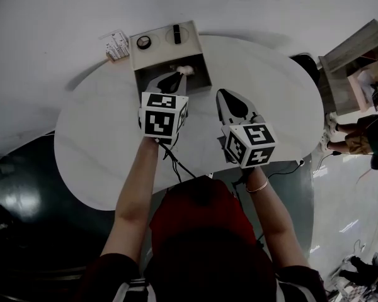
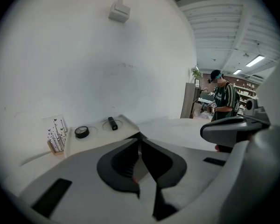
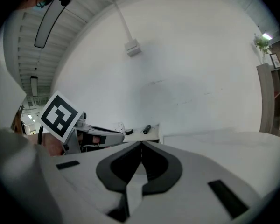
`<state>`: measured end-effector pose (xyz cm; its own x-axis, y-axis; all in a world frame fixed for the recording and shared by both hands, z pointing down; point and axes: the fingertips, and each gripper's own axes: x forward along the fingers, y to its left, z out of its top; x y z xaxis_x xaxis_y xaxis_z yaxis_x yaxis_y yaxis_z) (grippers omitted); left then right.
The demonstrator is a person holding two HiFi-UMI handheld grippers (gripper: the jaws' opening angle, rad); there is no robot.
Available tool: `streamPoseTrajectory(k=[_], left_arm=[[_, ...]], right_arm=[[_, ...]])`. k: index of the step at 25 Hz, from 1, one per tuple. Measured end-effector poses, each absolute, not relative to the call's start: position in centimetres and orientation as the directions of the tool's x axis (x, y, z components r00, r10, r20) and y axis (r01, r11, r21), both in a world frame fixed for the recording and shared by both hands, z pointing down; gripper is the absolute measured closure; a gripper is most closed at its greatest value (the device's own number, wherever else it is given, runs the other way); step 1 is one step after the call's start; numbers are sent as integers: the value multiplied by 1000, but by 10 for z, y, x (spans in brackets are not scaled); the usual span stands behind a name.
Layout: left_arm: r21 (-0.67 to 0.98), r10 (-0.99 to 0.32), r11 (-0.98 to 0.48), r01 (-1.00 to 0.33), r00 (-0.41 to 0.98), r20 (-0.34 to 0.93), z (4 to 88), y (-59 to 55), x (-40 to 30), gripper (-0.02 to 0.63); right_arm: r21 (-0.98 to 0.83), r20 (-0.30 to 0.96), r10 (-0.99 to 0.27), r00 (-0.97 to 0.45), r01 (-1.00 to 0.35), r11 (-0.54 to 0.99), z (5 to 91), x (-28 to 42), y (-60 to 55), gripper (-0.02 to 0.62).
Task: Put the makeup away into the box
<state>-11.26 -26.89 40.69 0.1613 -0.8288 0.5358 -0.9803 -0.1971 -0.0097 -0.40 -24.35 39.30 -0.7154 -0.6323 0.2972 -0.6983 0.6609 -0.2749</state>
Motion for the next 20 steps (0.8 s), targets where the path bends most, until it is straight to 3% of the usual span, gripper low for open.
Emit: streamPoseTrajectory(k=[20], left_arm=[[38,-900,-107,-993,113,421,375,-200,-107,584]], right_arm=[[-240,246,-639,-729,-684,689,364,4,-212,580]])
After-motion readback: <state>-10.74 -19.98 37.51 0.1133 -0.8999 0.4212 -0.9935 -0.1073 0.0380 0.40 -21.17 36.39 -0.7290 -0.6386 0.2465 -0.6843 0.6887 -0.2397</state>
